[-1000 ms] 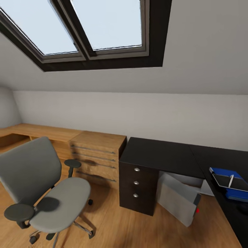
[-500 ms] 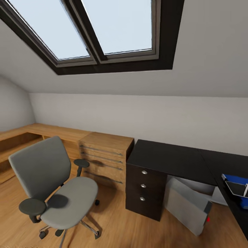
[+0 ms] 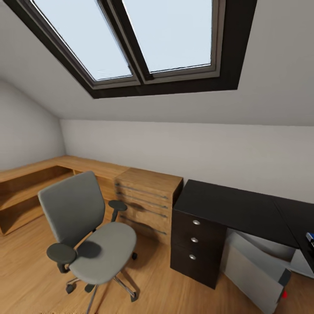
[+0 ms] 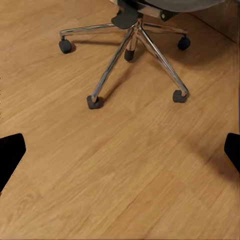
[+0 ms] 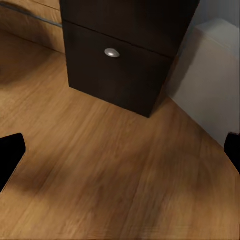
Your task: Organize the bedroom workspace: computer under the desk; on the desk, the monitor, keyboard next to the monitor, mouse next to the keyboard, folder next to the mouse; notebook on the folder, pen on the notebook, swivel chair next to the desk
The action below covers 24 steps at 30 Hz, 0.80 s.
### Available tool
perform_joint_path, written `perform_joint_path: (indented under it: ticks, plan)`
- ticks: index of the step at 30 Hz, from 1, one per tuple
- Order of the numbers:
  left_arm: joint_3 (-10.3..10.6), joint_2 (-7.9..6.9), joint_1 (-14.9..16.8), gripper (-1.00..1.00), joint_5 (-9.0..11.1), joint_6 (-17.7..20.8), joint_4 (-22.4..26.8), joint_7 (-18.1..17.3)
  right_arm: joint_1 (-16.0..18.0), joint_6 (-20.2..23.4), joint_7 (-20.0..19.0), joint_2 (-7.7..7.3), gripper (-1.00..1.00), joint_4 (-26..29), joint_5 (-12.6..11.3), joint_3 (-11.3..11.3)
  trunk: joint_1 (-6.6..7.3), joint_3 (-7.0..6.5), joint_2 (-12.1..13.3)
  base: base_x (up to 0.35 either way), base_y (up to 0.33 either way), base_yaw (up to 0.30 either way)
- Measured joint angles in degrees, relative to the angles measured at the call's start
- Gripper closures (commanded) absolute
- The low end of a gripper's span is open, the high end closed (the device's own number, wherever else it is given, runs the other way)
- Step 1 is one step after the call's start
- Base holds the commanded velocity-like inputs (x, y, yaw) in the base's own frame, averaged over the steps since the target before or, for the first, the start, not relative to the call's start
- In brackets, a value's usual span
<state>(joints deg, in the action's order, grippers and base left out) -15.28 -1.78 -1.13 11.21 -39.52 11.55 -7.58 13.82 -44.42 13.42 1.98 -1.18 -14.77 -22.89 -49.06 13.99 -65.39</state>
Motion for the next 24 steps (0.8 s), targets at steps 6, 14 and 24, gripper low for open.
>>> perform_joint_path:
  ticks: [6,14,24]
  plan:
    - [0.1,-0.15,0.0,-1.00,0.0,-8.4,-4.2,-2.7,0.0,0.0,0.0,0.09,-1.00,0.1,0.7,0.1,-0.01,-0.30,0.0,0.000,0.000,0.244]
    - [0.2,-0.14,0.0,-1.00,0.0,-10.2,-5.4,-3.3,0.0,-0.3,0.1,0.14,-1.00,0.1,0.9,0.1,-0.01,-0.71,0.0,0.000,0.000,0.247]
    - [0.1,-0.17,0.0,-1.00,0.0,-7.9,-5.5,-3.4,0.0,-0.5,0.1,0.24,-1.00,0.1,0.9,0.1,-0.01,-1.08,0.0,0.000,0.000,0.261]
